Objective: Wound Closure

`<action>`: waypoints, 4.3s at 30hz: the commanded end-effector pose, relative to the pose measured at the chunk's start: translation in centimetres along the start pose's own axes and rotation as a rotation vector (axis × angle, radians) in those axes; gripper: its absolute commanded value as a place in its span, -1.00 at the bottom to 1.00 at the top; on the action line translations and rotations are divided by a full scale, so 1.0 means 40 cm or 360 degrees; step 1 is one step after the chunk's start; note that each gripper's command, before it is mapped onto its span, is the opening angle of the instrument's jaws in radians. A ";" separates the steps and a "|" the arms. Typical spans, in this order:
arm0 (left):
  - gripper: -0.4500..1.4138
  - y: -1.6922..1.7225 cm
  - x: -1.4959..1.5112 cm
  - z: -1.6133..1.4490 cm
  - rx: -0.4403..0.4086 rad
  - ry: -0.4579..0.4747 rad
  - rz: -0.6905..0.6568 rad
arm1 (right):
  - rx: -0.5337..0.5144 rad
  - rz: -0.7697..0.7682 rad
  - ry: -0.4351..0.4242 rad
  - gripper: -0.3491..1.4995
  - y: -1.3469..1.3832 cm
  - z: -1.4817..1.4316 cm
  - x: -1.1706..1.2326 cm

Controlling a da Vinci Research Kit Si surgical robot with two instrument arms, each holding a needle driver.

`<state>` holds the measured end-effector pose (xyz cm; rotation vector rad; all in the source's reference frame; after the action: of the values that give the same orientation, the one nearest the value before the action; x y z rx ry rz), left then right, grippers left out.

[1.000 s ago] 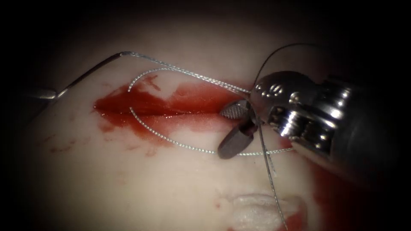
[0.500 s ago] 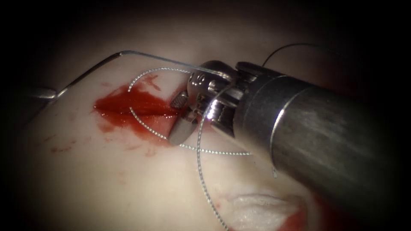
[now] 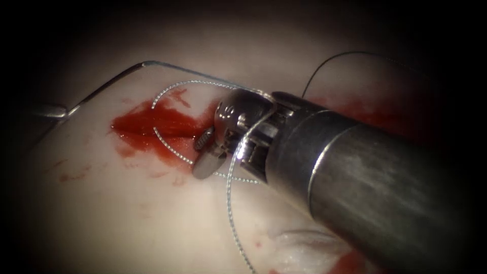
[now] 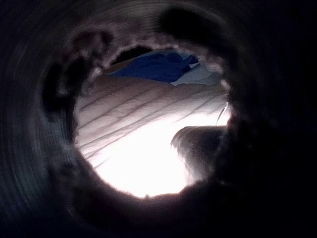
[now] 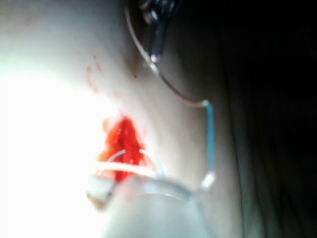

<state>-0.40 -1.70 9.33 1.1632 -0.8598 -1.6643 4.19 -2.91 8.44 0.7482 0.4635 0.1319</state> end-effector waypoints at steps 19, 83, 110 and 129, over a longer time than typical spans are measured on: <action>-1.00 -0.0025 -0.0023 0.0010 0.0008 -0.0003 0.0007 | 0.0080 0.0156 -0.0069 -1.00 0.0019 -0.0047 -0.0057; -1.00 -0.0026 -0.0023 0.0009 0.0017 -0.0004 0.0005 | -0.0271 0.0845 0.0261 -0.02 -0.0209 -0.0433 -0.0956; -1.00 -0.0047 -0.0032 -0.0030 0.0164 0.0053 -0.0019 | -0.0250 0.0145 0.0413 0.34 -0.0097 -0.0163 -0.0210; -1.00 -0.0020 0.0001 -0.0035 0.0226 0.0423 -0.0005 | -0.0217 -0.0039 0.0332 -0.16 -0.0081 -0.0059 -0.0061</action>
<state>-0.24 -1.81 9.25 1.4494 -0.8078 -1.4323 3.79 -3.17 8.15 0.5999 0.6520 0.2190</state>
